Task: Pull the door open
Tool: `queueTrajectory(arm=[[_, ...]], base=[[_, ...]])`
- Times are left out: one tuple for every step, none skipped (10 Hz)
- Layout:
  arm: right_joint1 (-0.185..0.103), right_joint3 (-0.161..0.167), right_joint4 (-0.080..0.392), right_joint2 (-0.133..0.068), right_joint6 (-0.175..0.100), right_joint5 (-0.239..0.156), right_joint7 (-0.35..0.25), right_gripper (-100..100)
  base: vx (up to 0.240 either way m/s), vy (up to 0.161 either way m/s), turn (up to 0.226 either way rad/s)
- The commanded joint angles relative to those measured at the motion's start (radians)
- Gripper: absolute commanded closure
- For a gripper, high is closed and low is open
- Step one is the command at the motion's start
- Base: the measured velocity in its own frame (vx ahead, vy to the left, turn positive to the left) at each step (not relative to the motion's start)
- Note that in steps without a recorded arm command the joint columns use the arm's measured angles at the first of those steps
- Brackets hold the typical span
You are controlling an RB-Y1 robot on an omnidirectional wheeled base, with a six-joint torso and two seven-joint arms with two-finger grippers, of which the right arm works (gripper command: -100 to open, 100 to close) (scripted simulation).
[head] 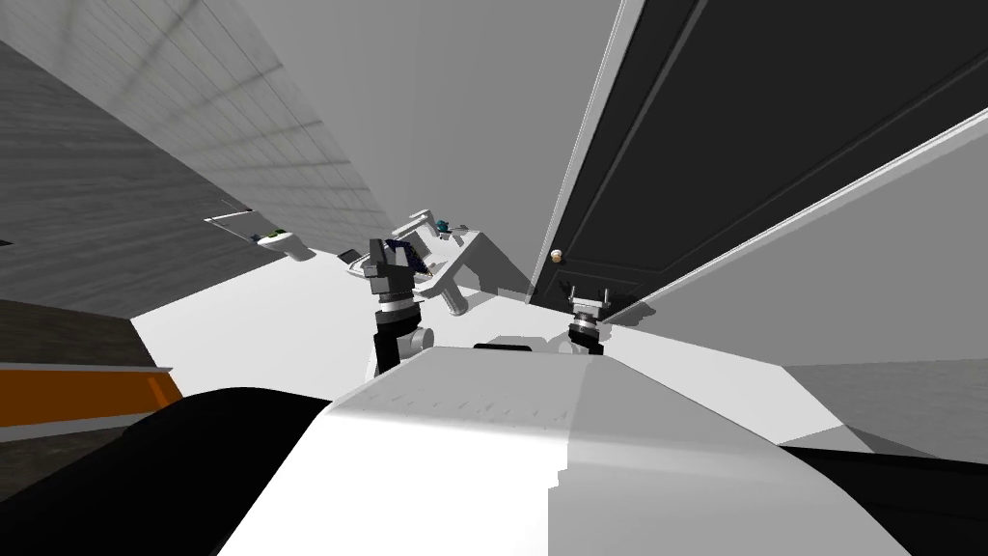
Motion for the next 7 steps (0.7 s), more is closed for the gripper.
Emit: queueTrajectory(arm=[[-0.012,-0.003,0.04,-0.004,-0.005,-0.025,-0.034,-100],[-0.015,-0.003,0.062,-0.005,-0.01,-0.039,-0.053,-100],[-0.019,-0.003,0.085,-0.006,-0.015,-0.053,-0.072,-100],[-0.022,-0.003,0.108,-0.007,-0.02,-0.067,-0.091,-100],[-0.026,-0.003,0.13,-0.008,-0.024,-0.081,-0.11,-100],[-0.029,-0.003,0.152,-0.009,-0.029,-0.094,-0.128,-100],[-0.033,-0.003,0.173,-0.009,-0.034,-0.107,-0.146,-100]], base=[[0.098,-0.046,0.141],[0.099,-0.033,0.161],[0.093,-0.043,0.152],[0.091,-0.058,0.165],[0.075,-0.05,0.15],[0.077,-0.041,0.161],[0.085,-0.053,0.157]])
